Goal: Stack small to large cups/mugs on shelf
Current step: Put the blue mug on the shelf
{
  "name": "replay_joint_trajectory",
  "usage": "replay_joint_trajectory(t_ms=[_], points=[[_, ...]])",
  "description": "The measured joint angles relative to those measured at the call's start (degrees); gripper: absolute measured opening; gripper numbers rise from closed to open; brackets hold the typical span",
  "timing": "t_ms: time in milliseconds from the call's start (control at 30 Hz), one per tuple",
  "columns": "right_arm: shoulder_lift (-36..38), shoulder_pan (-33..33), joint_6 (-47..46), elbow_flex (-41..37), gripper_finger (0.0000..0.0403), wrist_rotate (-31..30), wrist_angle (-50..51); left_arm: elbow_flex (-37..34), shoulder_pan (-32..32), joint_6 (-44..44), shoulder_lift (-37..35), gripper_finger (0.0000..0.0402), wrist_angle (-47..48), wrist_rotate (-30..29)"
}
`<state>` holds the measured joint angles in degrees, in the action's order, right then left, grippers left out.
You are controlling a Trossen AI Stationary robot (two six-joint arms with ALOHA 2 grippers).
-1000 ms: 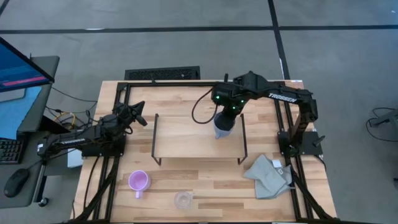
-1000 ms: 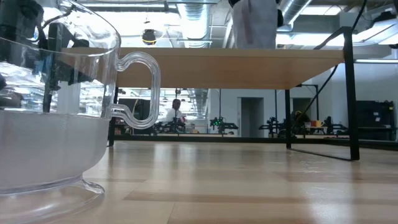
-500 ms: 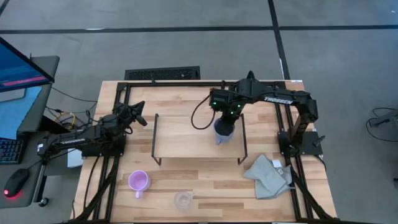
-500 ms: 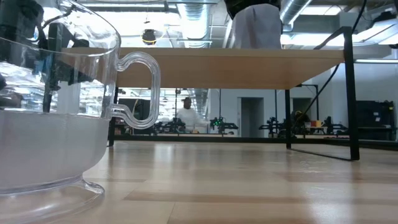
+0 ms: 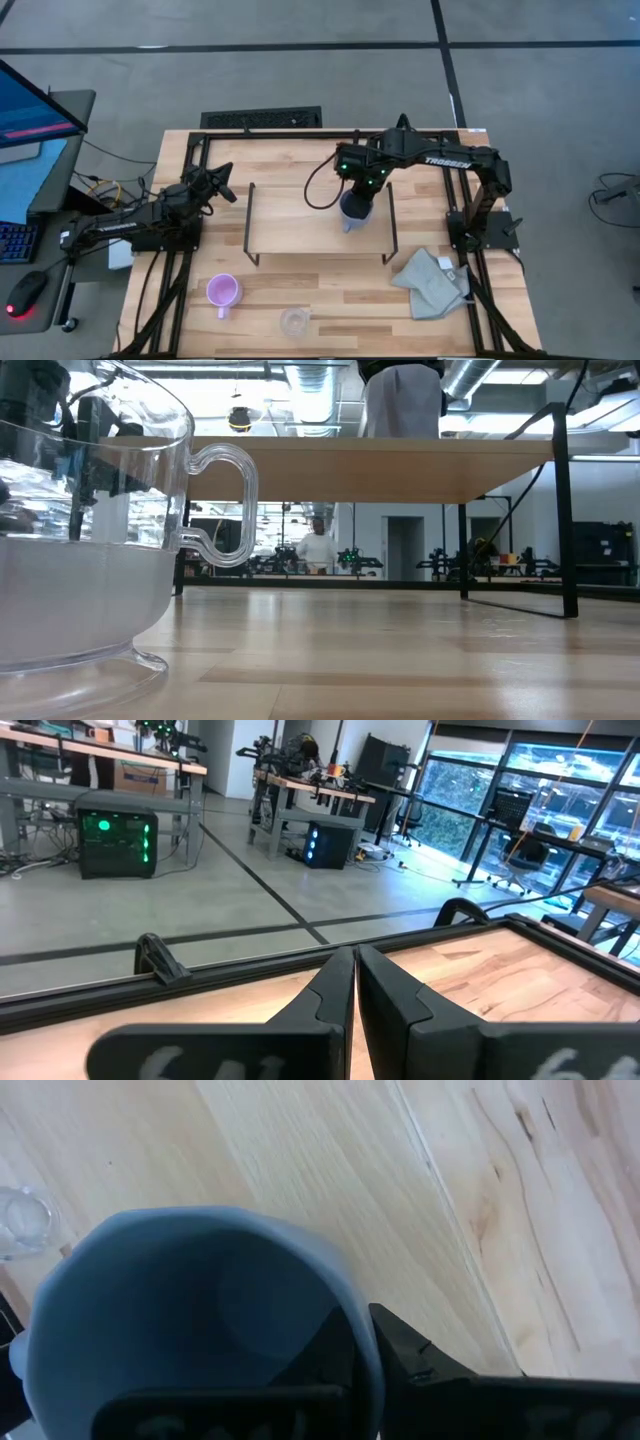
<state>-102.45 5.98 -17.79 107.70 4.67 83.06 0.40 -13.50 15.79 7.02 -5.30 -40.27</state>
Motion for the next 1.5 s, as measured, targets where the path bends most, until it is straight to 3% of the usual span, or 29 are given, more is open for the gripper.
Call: replay_joint_trajectory(t_ms=[867, 1367, 1500], points=[[0.0, -0.7, -2.5, 0.0, 0.0029, -1.6, -1.3, 0.0, 0.0, -0.2, 0.0, 0.0007, 0.0, 0.0], [0.3, -2.1, -2.3, -4.6, 0.0029, 0.1, -6.4, 0.0, 0.0, -0.2, 0.0, 0.0007, 0.0, 0.0], [0.2, -2.1, -2.3, -4.6, 0.0053, -0.1, -6.4, 0.0, 0.0, -0.2, 0.0, 0.0007, 0.0, 0.0]])
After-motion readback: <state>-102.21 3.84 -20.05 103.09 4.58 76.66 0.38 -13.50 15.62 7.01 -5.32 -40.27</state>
